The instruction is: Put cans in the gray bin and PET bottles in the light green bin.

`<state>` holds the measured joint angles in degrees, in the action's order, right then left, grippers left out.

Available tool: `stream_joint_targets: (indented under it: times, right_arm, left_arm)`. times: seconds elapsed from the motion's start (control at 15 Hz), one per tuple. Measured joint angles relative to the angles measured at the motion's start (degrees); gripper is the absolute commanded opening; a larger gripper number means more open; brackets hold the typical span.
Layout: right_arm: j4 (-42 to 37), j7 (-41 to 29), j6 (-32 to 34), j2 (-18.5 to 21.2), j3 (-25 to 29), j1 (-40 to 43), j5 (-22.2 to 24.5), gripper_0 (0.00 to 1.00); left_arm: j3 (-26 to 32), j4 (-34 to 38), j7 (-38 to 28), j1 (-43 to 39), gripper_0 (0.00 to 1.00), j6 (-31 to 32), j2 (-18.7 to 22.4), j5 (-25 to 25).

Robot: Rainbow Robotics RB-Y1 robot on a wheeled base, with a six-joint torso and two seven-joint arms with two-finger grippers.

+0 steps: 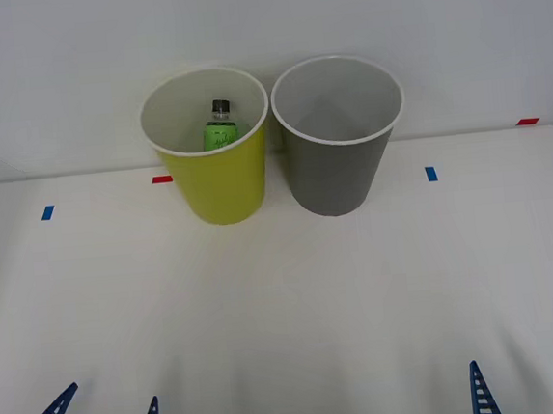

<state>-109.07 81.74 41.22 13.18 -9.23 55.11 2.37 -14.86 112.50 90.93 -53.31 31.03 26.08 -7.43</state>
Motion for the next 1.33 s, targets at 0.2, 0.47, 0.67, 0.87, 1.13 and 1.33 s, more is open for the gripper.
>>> stream_joint_targets:
  times: [0.2, 0.47, 0.67, 0.87, 1.13, 1.33]
  right_arm:
    - [0.00, 0.00, 0.00, 0.00, 0.00, 0.00, 0.00, 1.00]
    - [0.00, 0.00, 0.00, 0.00, 0.00, 0.00, 0.00, 1.00]
    - [0.00, 0.00, 0.00, 0.00, 0.00, 0.00, 0.00, 1.00]
    - [0.00, 0.00, 0.00, 0.00, 0.00, 0.00, 0.00, 1.00]
    - [0.00, 0.00, 0.00, 0.00, 0.00, 0.00, 0.00, 1.00]
    - [0.00, 0.00, 0.00, 0.00, 0.00, 0.00, 0.00, 1.00]
  left_arm:
    - [0.48, 0.00, -0.28, -2.14, 1.00, 1.87, -0.68, -0.44]
    - [0.87, 0.00, -0.42, -2.47, 1.00, 2.12, -0.72, -0.98]
    - [0.96, -0.22, -0.26, -2.49, 1.00, 2.12, -0.69, -1.07]
    - [0.97, -0.25, -0.24, -2.50, 1.00, 2.12, -0.68, -1.08]
    - [0.97, -0.26, -0.23, -2.50, 1.00, 2.12, -0.68, -1.08]
    - [0.97, -0.26, -0.23, -2.50, 1.00, 2.12, -0.68, -1.09]
